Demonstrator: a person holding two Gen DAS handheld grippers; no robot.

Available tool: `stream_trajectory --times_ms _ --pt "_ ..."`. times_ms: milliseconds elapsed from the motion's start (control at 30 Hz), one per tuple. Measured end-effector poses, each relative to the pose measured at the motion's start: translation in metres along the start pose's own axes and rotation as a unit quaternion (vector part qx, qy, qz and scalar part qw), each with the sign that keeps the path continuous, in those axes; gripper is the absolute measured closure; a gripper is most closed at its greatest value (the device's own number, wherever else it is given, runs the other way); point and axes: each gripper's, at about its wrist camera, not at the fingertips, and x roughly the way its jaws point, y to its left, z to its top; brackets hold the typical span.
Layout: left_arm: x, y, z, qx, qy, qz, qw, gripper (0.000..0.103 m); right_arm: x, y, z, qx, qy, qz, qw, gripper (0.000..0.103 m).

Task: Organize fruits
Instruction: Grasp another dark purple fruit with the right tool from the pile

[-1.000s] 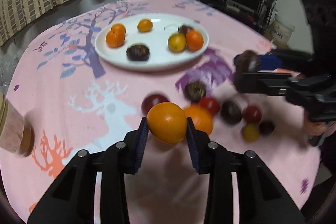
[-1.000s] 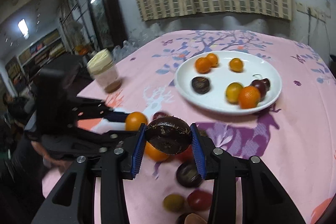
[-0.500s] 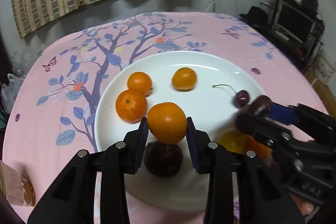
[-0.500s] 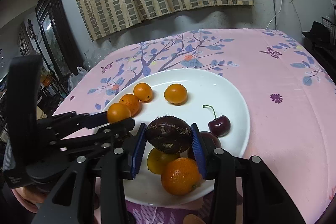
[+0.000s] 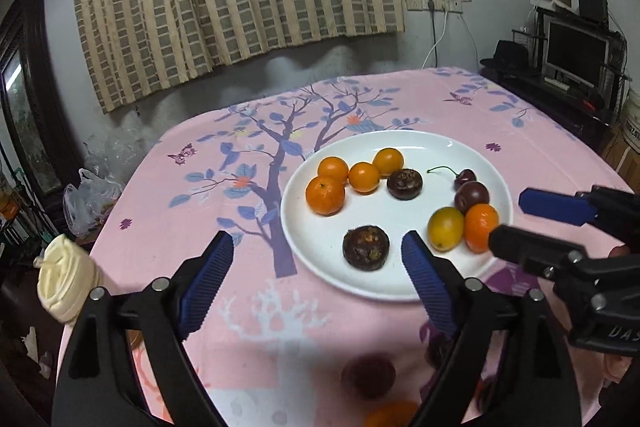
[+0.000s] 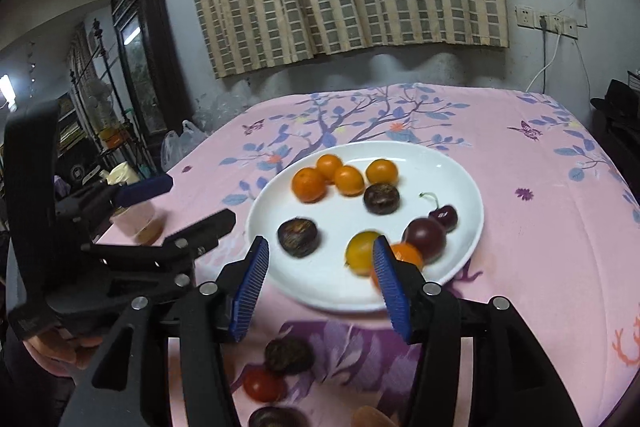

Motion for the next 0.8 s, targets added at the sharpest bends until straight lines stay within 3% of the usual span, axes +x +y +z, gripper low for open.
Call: stream_trajectory --times_ms 167,367,533,667,800 --pt "-0.02 0.0 -0.024 0.005 0.001 0.001 1.0 0.016 -0.01 0.013 -0.031 -0.011 0.033 0.016 0.999 0.047" --pt "-0.026 0.011 -0.053 0.0 0.024 -0.003 0.9997 0.013 -0.015 0.035 -0.066 -0.068 0.08 0.018 0.994 0.047" --pt "-0.02 0.037 -0.068 -0.038 0.052 0.015 0.9978 0.013 -0.013 0.045 -0.078 -0.09 0.113 0.029 0.989 0.047" --pt "-0.019 0.056 -0.071 -0.086 0.068 -0.002 0.994 0.013 -0.007 0.048 -0.083 -0.103 0.129 0.022 0.986 0.047" --pt "-0.023 0.055 -0.072 -0.081 0.061 -0.003 0.9948 0.013 0.001 0.046 -0.088 -0.107 0.151 0.002 0.983 0.047"
